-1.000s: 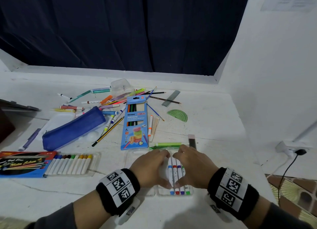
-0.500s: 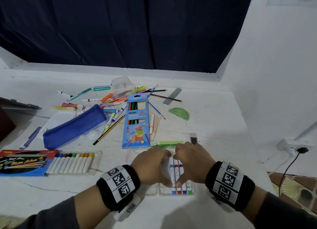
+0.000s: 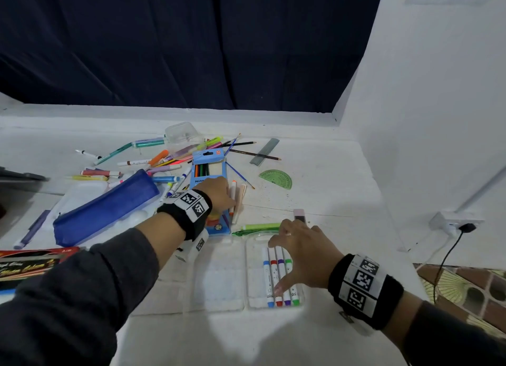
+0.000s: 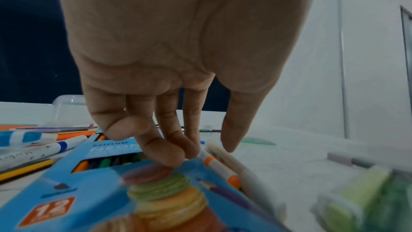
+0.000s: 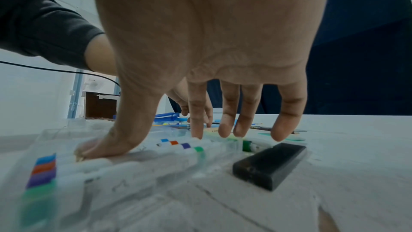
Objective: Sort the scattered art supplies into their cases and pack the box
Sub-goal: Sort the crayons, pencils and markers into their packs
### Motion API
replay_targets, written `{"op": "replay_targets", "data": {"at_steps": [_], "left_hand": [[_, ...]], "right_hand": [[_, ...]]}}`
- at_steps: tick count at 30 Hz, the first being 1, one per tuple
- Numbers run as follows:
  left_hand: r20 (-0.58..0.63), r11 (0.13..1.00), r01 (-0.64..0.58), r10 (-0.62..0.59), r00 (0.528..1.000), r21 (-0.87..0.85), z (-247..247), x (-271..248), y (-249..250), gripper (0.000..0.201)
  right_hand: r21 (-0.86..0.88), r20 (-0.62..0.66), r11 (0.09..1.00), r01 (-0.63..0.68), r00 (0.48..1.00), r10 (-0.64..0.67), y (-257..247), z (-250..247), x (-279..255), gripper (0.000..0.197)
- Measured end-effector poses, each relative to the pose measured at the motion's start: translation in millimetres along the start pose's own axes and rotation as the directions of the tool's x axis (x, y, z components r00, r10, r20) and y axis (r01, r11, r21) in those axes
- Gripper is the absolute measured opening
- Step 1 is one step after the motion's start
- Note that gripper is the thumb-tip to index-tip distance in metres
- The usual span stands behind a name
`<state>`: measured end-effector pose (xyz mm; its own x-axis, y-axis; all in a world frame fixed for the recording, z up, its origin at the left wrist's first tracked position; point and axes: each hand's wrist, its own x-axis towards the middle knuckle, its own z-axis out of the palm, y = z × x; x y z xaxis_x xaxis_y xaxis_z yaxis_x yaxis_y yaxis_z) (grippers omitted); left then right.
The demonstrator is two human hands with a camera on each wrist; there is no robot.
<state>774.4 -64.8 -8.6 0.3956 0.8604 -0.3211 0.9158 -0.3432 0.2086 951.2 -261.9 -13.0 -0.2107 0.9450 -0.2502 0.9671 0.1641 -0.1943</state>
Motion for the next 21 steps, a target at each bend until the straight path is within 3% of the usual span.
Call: {"op": "replay_targets", "data": {"at_steps": [6, 10, 13, 16, 18, 21], "left_hand": [[-0.041, 0.979, -0.013, 0.022, 0.999, 0.206, 12.0, 5.8, 14.8, 0.031], [-0.059, 0.976, -0.015, 0.029, 0.998, 0.219, 15.8, 5.6, 19.4, 0.035], [-0.072, 0.991, 0.003, 0.007, 0.997, 0.137, 5.2, -2.9, 18.7, 0.038], [-0.190, 0.999, -0.003, 0.010, 0.982, 0.035, -14.8, -18.4, 15.4, 0.028], [-0.307, 0.994, -0.048, 0.016, 0.951, -0.097, -28.4, -35.1, 13.4, 0.018], [-0.488, 0.922, -0.235, 0.060, 0.871, -0.307, -42.6, -71.1, 10.5, 0.010]], "right_hand": [[0.029, -0.012, 1.000, -0.004, 1.000, 0.004, 6.4, 8.1, -1.6, 0.089], [0.022, -0.014, 1.000, -0.003, 1.000, 0.003, 7.2, 8.3, -0.7, 0.088], [0.028, -0.019, 1.000, -0.001, 1.000, 0.002, 8.3, 10.1, -1.2, 0.089], [0.036, -0.023, 0.999, -0.002, 1.000, 0.003, 9.5, 11.3, -1.1, 0.089], [0.037, -0.022, 0.999, -0.002, 1.000, 0.003, 10.3, 11.8, -0.7, 0.089], [0.056, -0.026, 0.998, -0.005, 1.000, 0.006, 11.6, 12.5, -0.4, 0.089]]}}
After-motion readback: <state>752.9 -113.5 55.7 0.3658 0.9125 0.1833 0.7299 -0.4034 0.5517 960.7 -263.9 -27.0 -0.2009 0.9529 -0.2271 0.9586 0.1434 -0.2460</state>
